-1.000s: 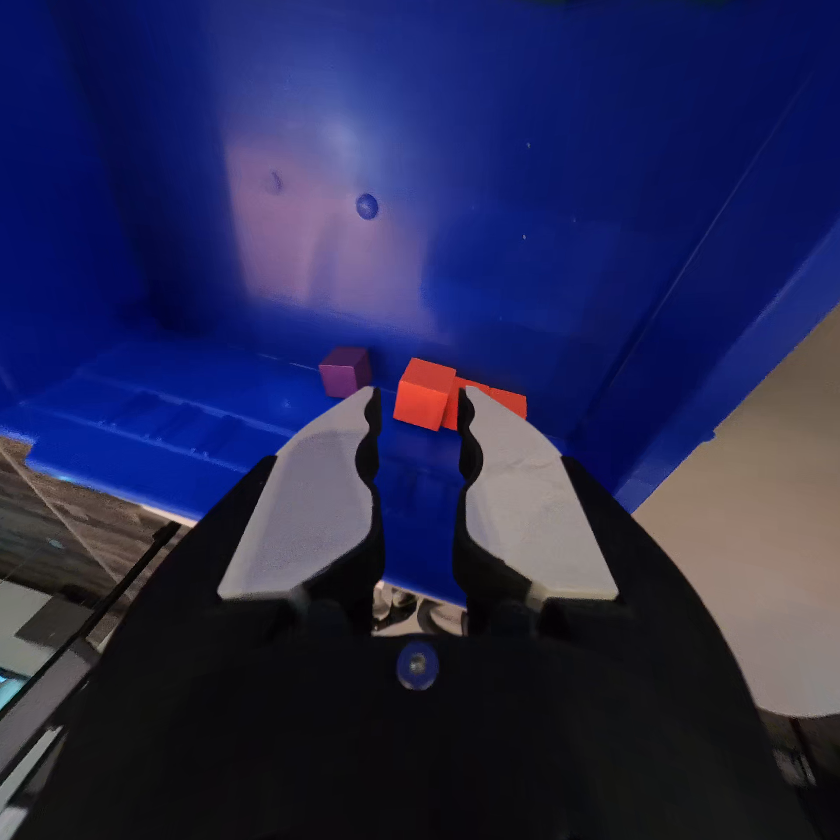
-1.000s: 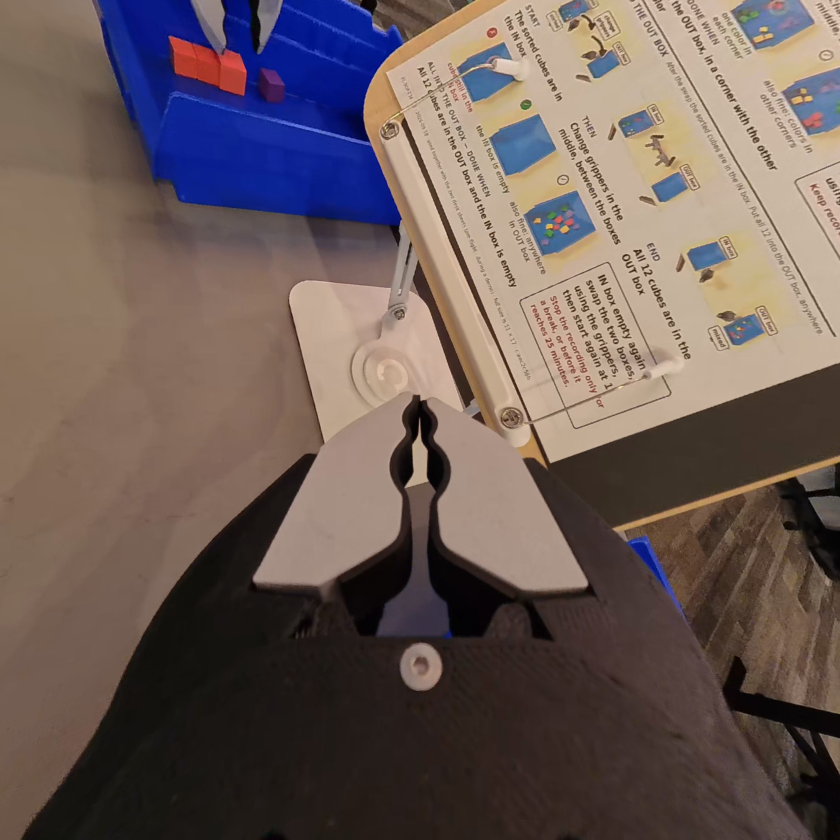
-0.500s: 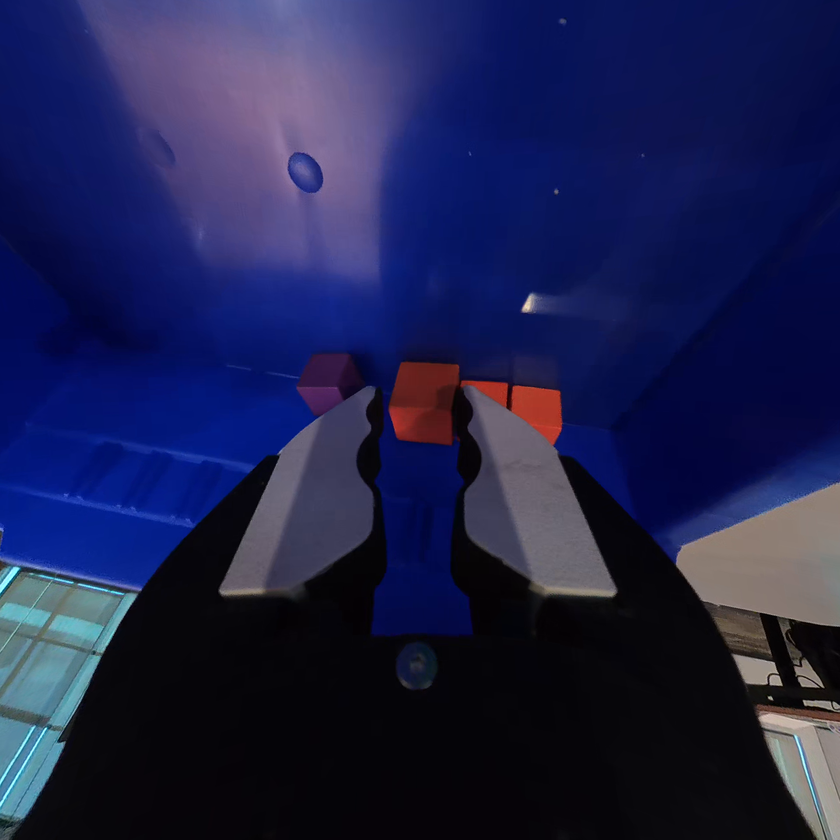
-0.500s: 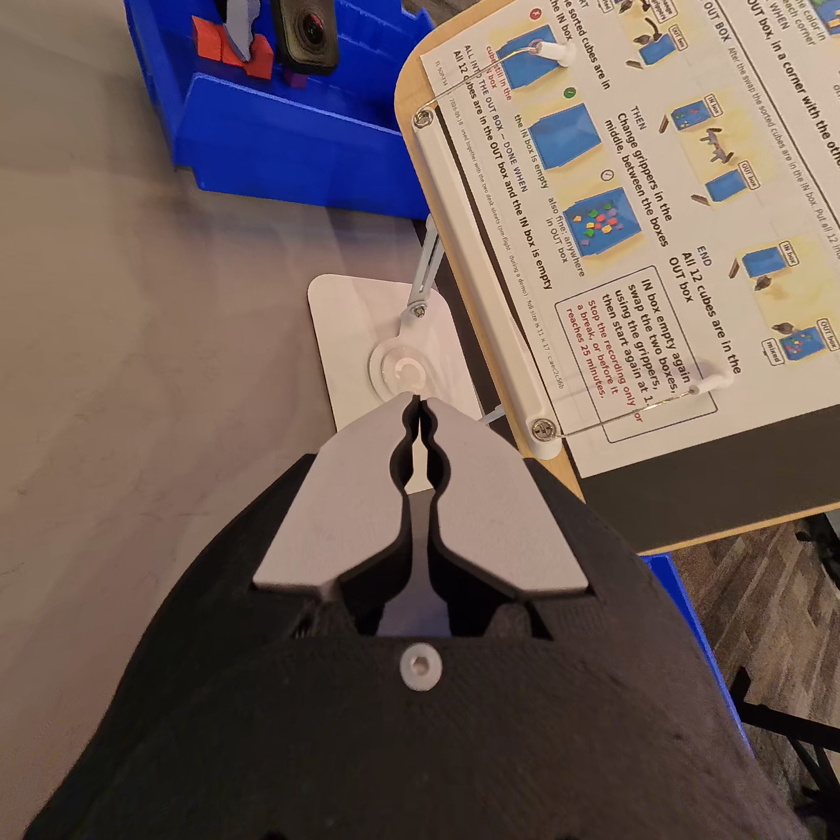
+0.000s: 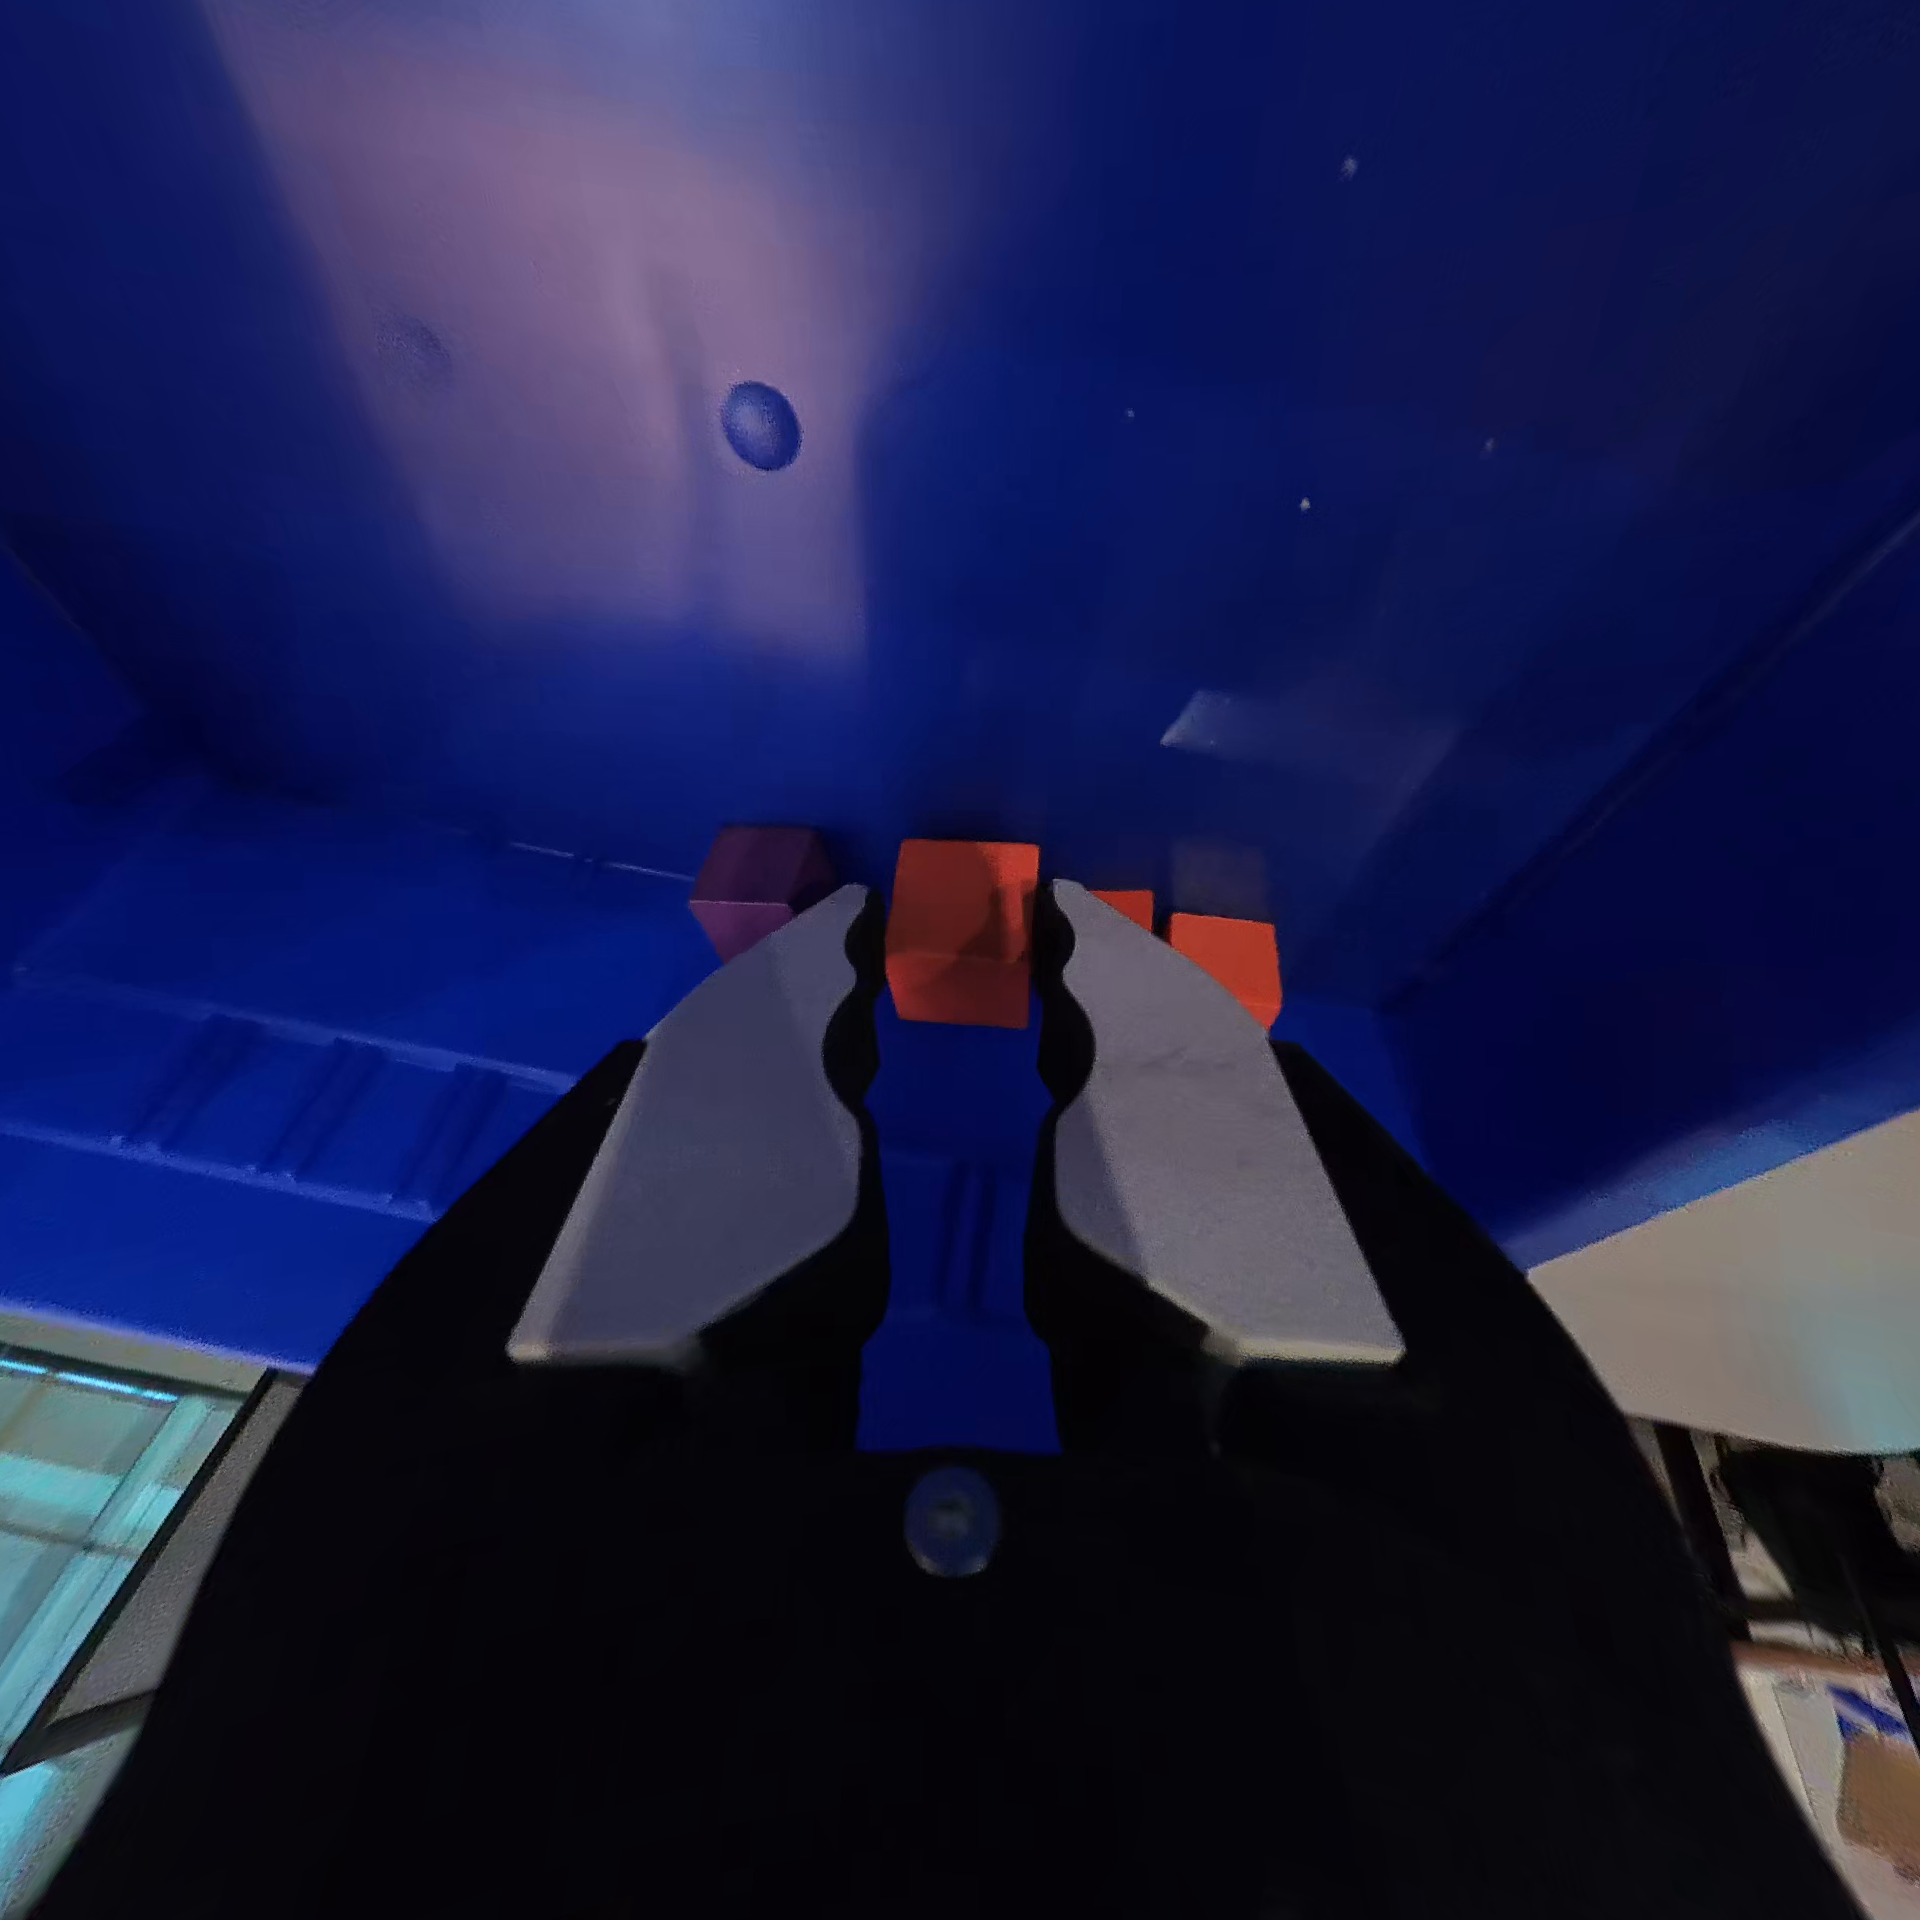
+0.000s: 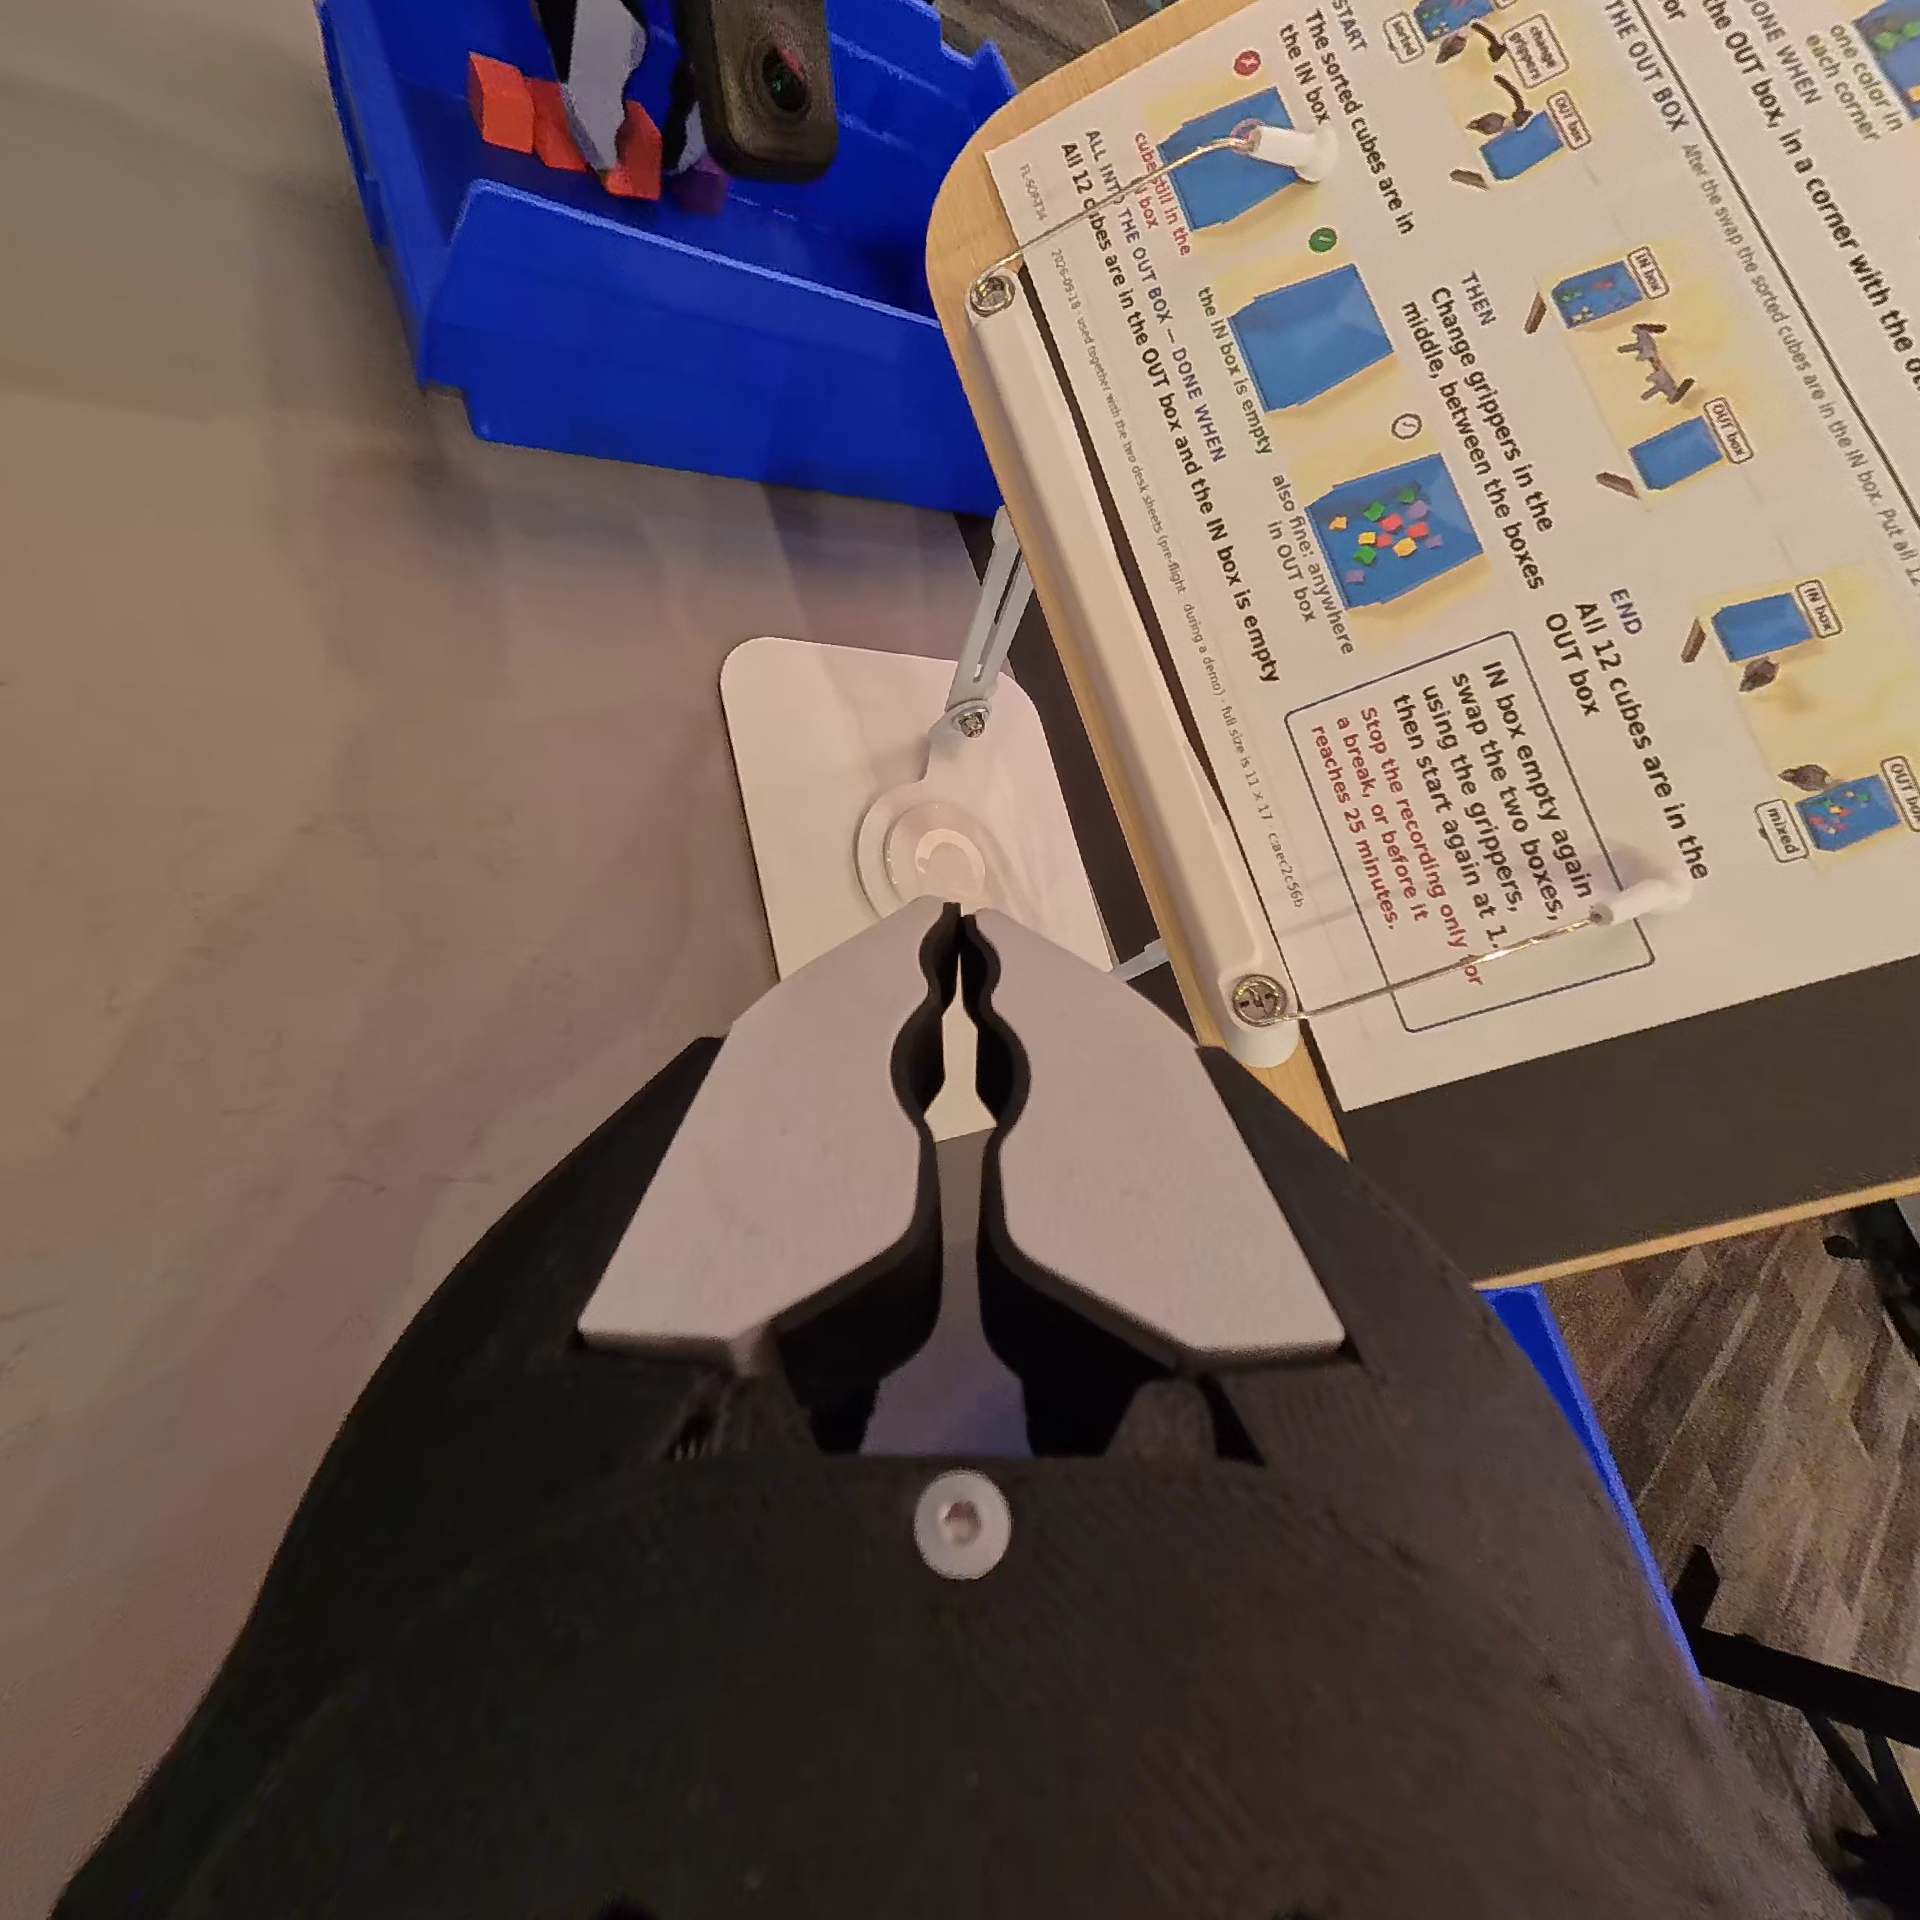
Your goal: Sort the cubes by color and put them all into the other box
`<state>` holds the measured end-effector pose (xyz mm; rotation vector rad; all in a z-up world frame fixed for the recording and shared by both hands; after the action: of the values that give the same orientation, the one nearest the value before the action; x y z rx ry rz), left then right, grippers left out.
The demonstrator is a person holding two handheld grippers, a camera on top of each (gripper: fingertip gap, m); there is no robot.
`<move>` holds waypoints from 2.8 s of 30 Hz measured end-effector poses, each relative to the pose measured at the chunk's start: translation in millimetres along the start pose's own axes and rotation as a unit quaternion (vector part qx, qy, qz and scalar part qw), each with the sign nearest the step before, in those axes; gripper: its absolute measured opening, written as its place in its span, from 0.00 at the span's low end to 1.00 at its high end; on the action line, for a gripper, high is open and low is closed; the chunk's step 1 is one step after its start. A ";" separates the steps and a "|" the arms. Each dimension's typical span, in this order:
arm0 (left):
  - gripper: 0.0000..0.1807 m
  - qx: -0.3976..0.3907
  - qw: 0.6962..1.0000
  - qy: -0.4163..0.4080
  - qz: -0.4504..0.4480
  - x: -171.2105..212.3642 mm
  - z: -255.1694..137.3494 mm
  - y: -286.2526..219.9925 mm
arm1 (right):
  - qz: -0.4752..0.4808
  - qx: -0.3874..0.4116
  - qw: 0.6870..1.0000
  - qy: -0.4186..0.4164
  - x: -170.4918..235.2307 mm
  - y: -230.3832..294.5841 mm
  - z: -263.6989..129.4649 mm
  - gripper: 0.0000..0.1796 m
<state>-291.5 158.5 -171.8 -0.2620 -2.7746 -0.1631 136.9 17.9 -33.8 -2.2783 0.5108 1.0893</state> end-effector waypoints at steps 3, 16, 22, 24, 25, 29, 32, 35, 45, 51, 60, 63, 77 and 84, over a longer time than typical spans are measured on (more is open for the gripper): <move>0.15 -0.017 0.999 -0.034 -0.019 0.7 -7.5 1.3 | -0.004 -0.002 1.000 -0.002 -1.2 2.6 0.8 0.00; 0.15 -0.013 0.882 -0.456 -0.117 -20.5 -107.6 -18.3 | -0.107 -0.053 0.985 -0.123 -30.5 56.3 4.6 0.10; 0.15 0.011 0.769 -0.635 -0.074 -47.0 -176.2 -56.5 | -0.179 -0.048 0.960 -0.209 -60.6 96.8 26.6 0.21; 0.15 0.015 0.735 -0.675 -0.060 -57.1 -191.0 -68.1 | -0.201 -0.037 0.952 -0.229 -69.3 108.4 35.0 0.25; 0.15 0.019 0.720 -0.692 -0.053 -61.9 -196.8 -73.4 | -0.211 -0.031 0.947 -0.239 -73.9 113.5 37.9 0.26; 0.15 0.049 0.682 -0.729 -0.023 -85.0 -207.1 -89.2 | -0.245 -0.034 0.932 -0.266 -88.3 131.0 45.4 0.29; 0.15 0.079 0.679 -0.730 0.008 -107.1 -207.2 -98.9 | -0.261 -0.033 0.927 -0.266 -93.1 136.8 51.7 0.29; 0.15 0.101 0.675 -0.730 0.030 -123.8 -208.4 -103.7 | -0.276 -0.044 0.926 -0.254 -91.6 140.7 57.7 0.29; 0.15 0.160 0.648 -0.743 0.051 -144.8 -210.3 -109.0 | -0.296 -0.061 0.923 -0.238 -84.8 145.2 57.0 0.16; 0.14 0.093 0.656 -0.748 0.040 -131.6 -217.5 -106.3 | -0.280 -0.039 0.931 -0.229 -86.9 131.3 40.0 0.16; 0.00 -0.075 0.705 -0.704 -0.045 -97.7 -200.0 -88.6 | -0.178 0.086 0.961 -0.193 -59.9 18.9 -22.3 0.16; 0.00 -0.101 0.720 -0.683 -0.071 -91.4 -193.6 -86.6 | -0.129 0.137 0.970 -0.152 -28.9 -31.4 -38.6 0.16; 0.00 -0.129 0.761 -0.628 -0.103 -89.6 -177.0 -81.1 | 0.115 0.234 0.965 0.032 134.0 -181.7 -51.5 0.16; 0.00 -0.128 0.763 -0.621 -0.125 -80.3 -165.3 -78.5 | 0.183 0.255 0.947 0.073 160.6 -199.1 -50.3 0.28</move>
<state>-178.6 45.0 -52.2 -0.0315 -4.1262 -0.6394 371.7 124.5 -72.2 -1.8472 1.1674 0.8246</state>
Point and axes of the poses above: each gripper's, where its closed fingertips meet, z out along the fingers, x out of its underside, y = z × x across the jaws, the point moved 6 cm from there along -z, back along the fingers, and after that the axes turned 14 degrees about z, right-handed, at the moved point
